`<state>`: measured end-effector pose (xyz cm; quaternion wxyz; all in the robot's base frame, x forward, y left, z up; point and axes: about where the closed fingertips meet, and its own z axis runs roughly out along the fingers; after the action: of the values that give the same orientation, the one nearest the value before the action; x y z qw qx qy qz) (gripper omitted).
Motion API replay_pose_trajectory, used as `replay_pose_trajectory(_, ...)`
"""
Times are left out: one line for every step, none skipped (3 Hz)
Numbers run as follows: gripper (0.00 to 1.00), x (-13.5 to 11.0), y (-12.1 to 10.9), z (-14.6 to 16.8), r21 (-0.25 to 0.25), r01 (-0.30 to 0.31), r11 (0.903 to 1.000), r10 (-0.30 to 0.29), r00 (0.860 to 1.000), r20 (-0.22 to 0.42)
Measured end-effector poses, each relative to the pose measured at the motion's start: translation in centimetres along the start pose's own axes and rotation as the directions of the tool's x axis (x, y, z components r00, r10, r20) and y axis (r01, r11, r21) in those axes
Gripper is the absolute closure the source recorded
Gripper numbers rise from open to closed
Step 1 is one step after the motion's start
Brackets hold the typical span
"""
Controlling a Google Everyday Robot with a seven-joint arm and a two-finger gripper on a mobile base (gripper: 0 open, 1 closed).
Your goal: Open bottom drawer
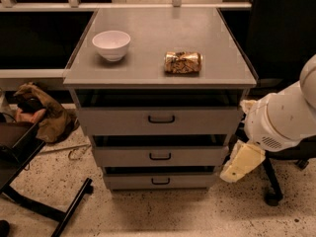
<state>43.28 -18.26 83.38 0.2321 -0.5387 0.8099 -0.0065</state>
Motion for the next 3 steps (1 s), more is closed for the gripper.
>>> replay_pose_trajectory(0.00, 0.0, 0.0, 0.0, 0.000, 0.000, 1.0000, 0.000, 1.000, 0.000)
replay_pose_trajectory(0.00, 0.9, 2.1, 3.8, -0.072, -0.059, 0.9957, 0.062, 0.997, 0.039)
replay_pose_trajectory(0.00, 2.4, 6.6, 10.6, -0.196, -0.157, 0.9680, 0.179, 0.979, 0.101)
